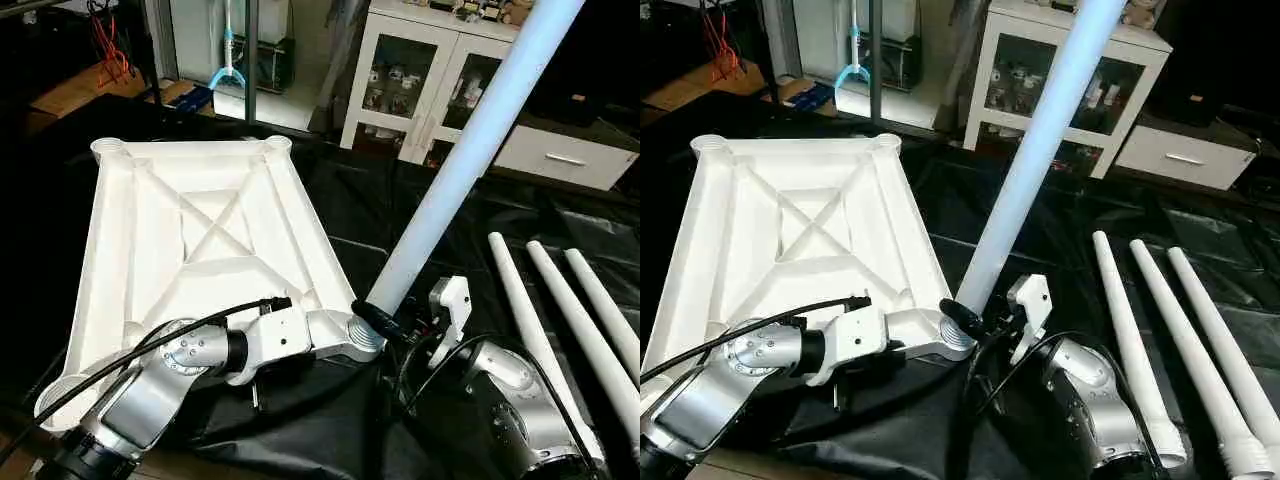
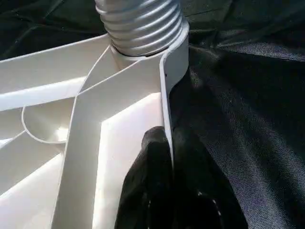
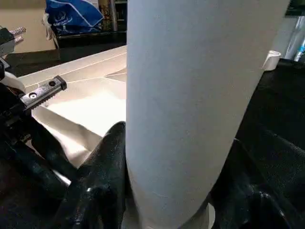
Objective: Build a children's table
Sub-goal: Pick table leg
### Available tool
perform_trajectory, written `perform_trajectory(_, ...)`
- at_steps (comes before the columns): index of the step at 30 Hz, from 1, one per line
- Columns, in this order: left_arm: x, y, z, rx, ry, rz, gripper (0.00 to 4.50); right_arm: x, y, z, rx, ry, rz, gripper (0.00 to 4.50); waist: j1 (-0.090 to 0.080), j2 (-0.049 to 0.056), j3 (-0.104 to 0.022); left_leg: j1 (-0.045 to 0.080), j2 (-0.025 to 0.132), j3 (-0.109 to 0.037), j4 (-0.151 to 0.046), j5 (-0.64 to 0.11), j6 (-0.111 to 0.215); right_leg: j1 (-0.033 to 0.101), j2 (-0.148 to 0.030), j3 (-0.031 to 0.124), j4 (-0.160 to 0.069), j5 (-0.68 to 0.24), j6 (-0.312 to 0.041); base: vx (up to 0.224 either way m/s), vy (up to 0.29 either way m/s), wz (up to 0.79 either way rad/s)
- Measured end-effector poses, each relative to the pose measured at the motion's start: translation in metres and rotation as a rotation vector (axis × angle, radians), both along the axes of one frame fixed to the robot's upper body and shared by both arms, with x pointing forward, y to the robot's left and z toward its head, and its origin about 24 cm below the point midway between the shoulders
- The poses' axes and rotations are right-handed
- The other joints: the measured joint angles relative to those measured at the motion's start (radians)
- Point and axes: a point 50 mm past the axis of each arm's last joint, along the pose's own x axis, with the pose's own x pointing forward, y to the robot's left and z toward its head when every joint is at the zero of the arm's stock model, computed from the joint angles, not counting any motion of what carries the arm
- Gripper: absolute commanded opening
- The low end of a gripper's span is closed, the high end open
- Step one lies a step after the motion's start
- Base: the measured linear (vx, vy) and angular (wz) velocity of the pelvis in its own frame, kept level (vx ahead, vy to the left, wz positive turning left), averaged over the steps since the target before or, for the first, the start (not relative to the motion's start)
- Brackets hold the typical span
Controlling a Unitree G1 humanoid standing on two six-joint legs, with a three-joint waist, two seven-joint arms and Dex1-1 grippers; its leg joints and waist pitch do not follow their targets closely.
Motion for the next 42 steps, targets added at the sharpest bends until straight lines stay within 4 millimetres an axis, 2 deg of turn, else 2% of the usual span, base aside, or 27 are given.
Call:
perform_trajectory(4, 0.001, 0.0, 0.0, 0.002, -0.007, 0.017, 0.0, 0.004, 0.002, 0.001, -0.02, -0.008, -0.001, 1.86, -0.002, 0.001, 0.002, 0.0, 0.0, 0.0, 0.0, 0.0, 0.0, 0.0, 0.0, 0.0, -0.001, 0.0, 0.0, 0.0, 0.0, 0.0)
perform_trajectory(7, 0.008, -0.004, 0.0, 0.005, -0.02, 0.062, 0.0, 0.012, 0.006, 0.003, -0.041, -0.016, -0.066, 1.86, -0.006, 0.0, 0.008, 0.0, 0.0, 0.0, 0.0, 0.0, 0.0, -0.002, 0.0, 0.0, -0.002, 0.0, 0.0, 0.0, 0.0, 0.0)
perform_trajectory(11, 0.02, -0.013, 0.0, -0.014, -0.012, 0.159, 0.0, 0.026, 0.011, 0.003, -0.054, -0.013, -0.188, 1.86, -0.03, 0.002, 0.016, -0.001, -0.001, -0.002, -0.001, 0.0, 0.0, -0.003, 0.0, -0.002, -0.011, 0.0, 0.0, 0.0, 0.0, 0.0)
perform_trajectory(13, 0.024, -0.016, 0.001, -0.041, -0.001, 0.211, 0.0, 0.033, 0.014, 0.003, -0.045, -0.001, -0.249, 1.86, -0.038, -0.002, 0.021, -0.001, -0.001, -0.002, 0.0, 0.0, 0.0, -0.004, -0.001, -0.003, -0.012, 0.0, 0.0, 0.0, 0.0, 0.0)
perform_trajectory(16, 0.033, -0.024, 0.004, -0.085, 0.023, 0.282, 0.0, 0.047, 0.016, 0.006, -0.03, 0.029, -0.357, 1.86, -0.048, -0.008, 0.025, -0.009, -0.001, -0.003, 0.0, 0.0, 0.0, -0.012, -0.001, -0.004, -0.015, 0.0, 0.0, 0.0, 0.0, 0.0)
perform_trajectory(18, 0.041, -0.036, 0.01, -0.117, 0.024, 0.32, 0.0, 0.064, 0.013, 0.009, -0.029, 0.07, -0.51, 1.86, -0.051, -0.009, 0.025, -0.017, -0.001, -0.003, 0.0, 0.0, 0.0, -0.018, -0.001, -0.004, -0.018, 0.0, -0.001, 0.0, 0.0, 0.0)
perform_trajectory(19, 0.044, -0.042, 0.016, -0.147, 0.021, 0.321, 0.0, 0.072, 0.003, 0.008, -0.048, 0.107, -0.635, 1.86, -0.044, -0.009, 0.025, -0.02, -0.002, -0.002, 0.0, 0.0, 0.0, -0.018, -0.001, -0.004, -0.02, 0.0, -0.001, 0.0, 0.0, 0.0)
perform_trajectory(21, 0.048, -0.051, 0.029, -0.198, -0.002, 0.331, 0.0, 0.078, -0.04, 0.003, -0.115, 0.177, -0.905, 1.86, -0.012, -0.01, 0.023, -0.021, -0.001, 0.009, -0.001, 0.0, 0.0, -0.012, -0.003, 0.002, -0.022, 0.003, -0.005, -0.016, 0.003, 0.24)
perform_trajectory(23, 0.056, -0.044, 0.033, -0.199, -0.012, 0.438, 0.0, 0.075, -0.069, -0.003, -0.18, 0.217, -1.093, 1.86, 0.007, -0.015, 0.021, -0.02, 0.0, 0.02, 0.0, 0.0, 0.0, -0.01, -0.004, 0.01, -0.016, 0.004, -0.005, 0.01, -0.001, 0.28)
perform_trajectory(26, 0.066, -0.04, 0.034, -0.171, -0.029, 0.577, 0.0, 0.075, -0.077, -0.006, -0.25, 0.244, -1.25, 1.86, 0.009, -0.021, 0.018, -0.021, 0.0, 0.021, 0.002, 0.0, 0.0, -0.009, -0.004, 0.013, -0.015, 0.003, -0.005, 0.005, 0.0, 0.08)
perform_trajectory(28, 0.068, -0.044, 0.036, -0.171, -0.045, 0.601, 0.0, 0.076, -0.074, -0.005, -0.282, 0.234, -1.282, 1.86, 0.004, -0.023, 0.017, -0.021, 0.0, 0.018, 0.003, 0.001, 0.0, -0.008, -0.004, 0.01, -0.015, 0.004, -0.005, 0.0, 0.0, 0.0)
perform_trajectory(32, 0.068, -0.045, 0.036, -0.158, -0.071, 0.6, 0.0, 0.077, -0.062, -0.007, -0.259, 0.223, -1.295, 1.86, -0.003, -0.034, 0.009, -0.019, 0.001, 0.013, 0.006, 0.001, 0.0, -0.005, -0.004, 0.004, -0.015, 0.019, -0.003, 0.028, -0.008, -0.01)
perform_trajectory(36, 0.069, -0.037, 0.039, -0.153, -0.121, 0.539, 0.0, 0.081, -0.056, -0.003, -0.147, 0.228, -1.272, 1.86, -0.019, -0.035, 0.009, -0.019, 0.002, 0.005, 0.007, 0.001, 0.0, -0.004, -0.002, -0.001, -0.01, 0.025, -0.002, 0.014, -0.005, -0.01)
perform_trajectory(39, 0.059, -0.05, 0.045, -0.254, -0.072, 0.444, 0.0, 0.083, -0.055, 0.0, -0.088, 0.238, -1.247, 1.86, -0.025, -0.035, 0.009, -0.02, 0.007, 0.004, 0.005, 0.001, 0.0, -0.003, 0.002, -0.002, -0.009, 0.029, -0.001, 0.0, 0.0, 0.0)
perform_trajectory(40, 0.055, -0.057, 0.049, -0.293, -0.047, 0.412, 0.33, 0.084, -0.053, 0.0, -0.078, 0.241, -1.238, 1.86, -0.028, -0.035, 0.009, -0.02, 0.009, 0.004, 0.005, 0.001, 0.0, -0.003, 0.004, -0.002, -0.009, 0.029, -0.001, 0.0, 0.0, 0.0)
perform_trajectory(42, 0.043, -0.07, 0.06, -0.393, 0.04, 0.355, 0.41, 0.084, -0.049, 0.002, -0.025, 0.255, -1.222, 1.86, -0.037, -0.035, 0.009, -0.018, 0.015, 0.005, 0.005, 0.001, -0.001, -0.003, 0.009, -0.002, -0.009, 0.028, -0.002, 0.0, 0.0, 0.0)
